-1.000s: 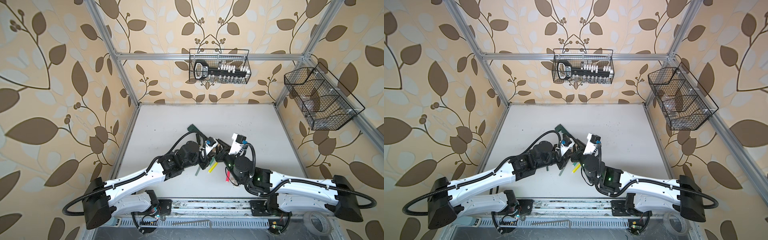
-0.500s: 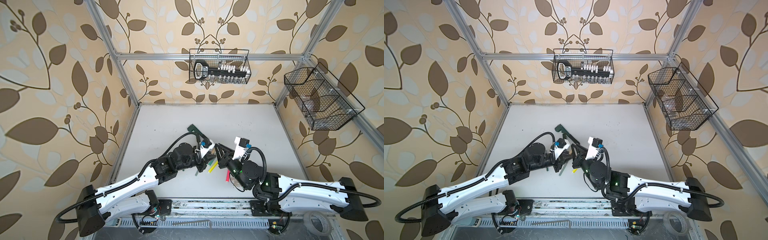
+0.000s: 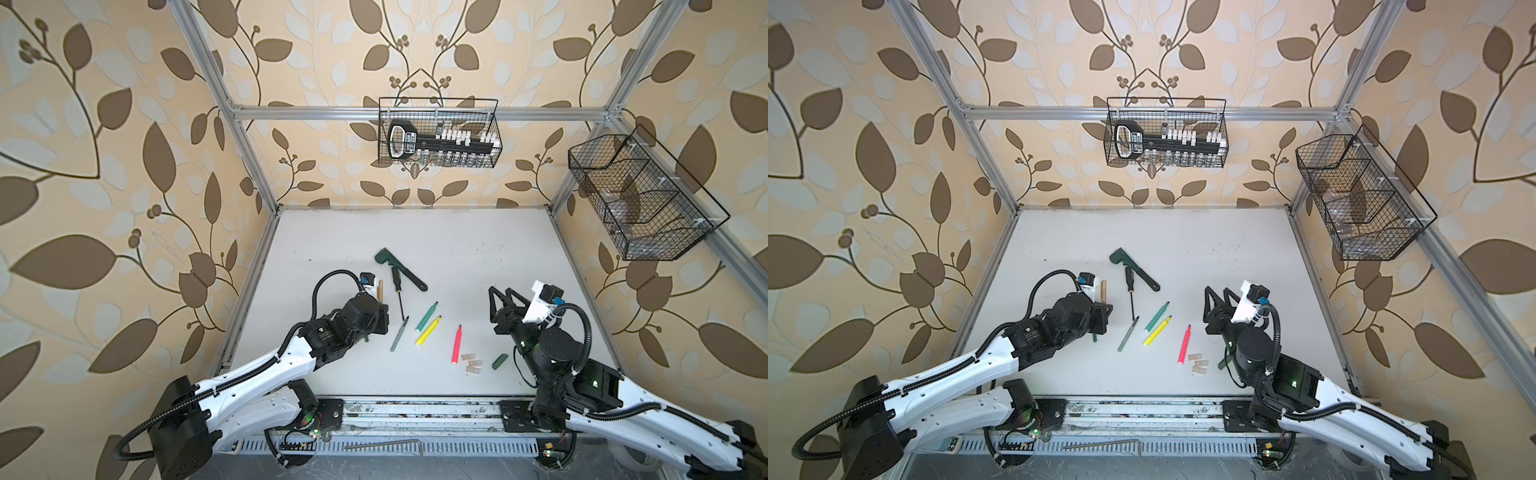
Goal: Insert the pens into the pen caps
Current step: 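Open the right gripper and withdraw it while the left gripper lifts the capped pen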
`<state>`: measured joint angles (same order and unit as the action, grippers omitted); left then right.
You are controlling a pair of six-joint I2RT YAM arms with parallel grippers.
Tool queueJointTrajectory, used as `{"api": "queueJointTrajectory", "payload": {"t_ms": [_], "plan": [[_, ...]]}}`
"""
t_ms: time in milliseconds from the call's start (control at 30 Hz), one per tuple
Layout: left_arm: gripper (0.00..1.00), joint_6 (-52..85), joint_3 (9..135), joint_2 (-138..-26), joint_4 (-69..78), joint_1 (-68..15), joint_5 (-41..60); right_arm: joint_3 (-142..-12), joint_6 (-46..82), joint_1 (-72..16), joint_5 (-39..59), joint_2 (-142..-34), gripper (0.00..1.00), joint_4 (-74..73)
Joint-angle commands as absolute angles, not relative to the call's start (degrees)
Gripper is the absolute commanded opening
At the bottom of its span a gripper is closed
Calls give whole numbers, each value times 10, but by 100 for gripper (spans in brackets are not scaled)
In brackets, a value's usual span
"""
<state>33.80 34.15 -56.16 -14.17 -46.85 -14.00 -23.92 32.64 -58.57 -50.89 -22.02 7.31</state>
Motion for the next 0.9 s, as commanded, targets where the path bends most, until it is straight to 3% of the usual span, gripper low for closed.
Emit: {"api": "queueJointTrajectory", "payload": {"t_ms": [0, 167, 433, 667, 867], "plan": [[0, 409, 333, -570, -186, -469, -203, -183, 274, -545, -535, -164, 58, 121], [0, 422, 337, -600, -194, -450, -213, -156, 274, -457, -473, -146, 61, 120], [0, 416, 363, -677, -189, -410, -178, -167, 306, -339, -357, -246, 57, 95], [0, 403, 399, -738, -187, -387, -157, -133, 335, -314, -396, -324, 56, 26], [0, 395, 425, -791, -174, -377, -126, -129, 337, -300, -382, -326, 56, 18]]}}
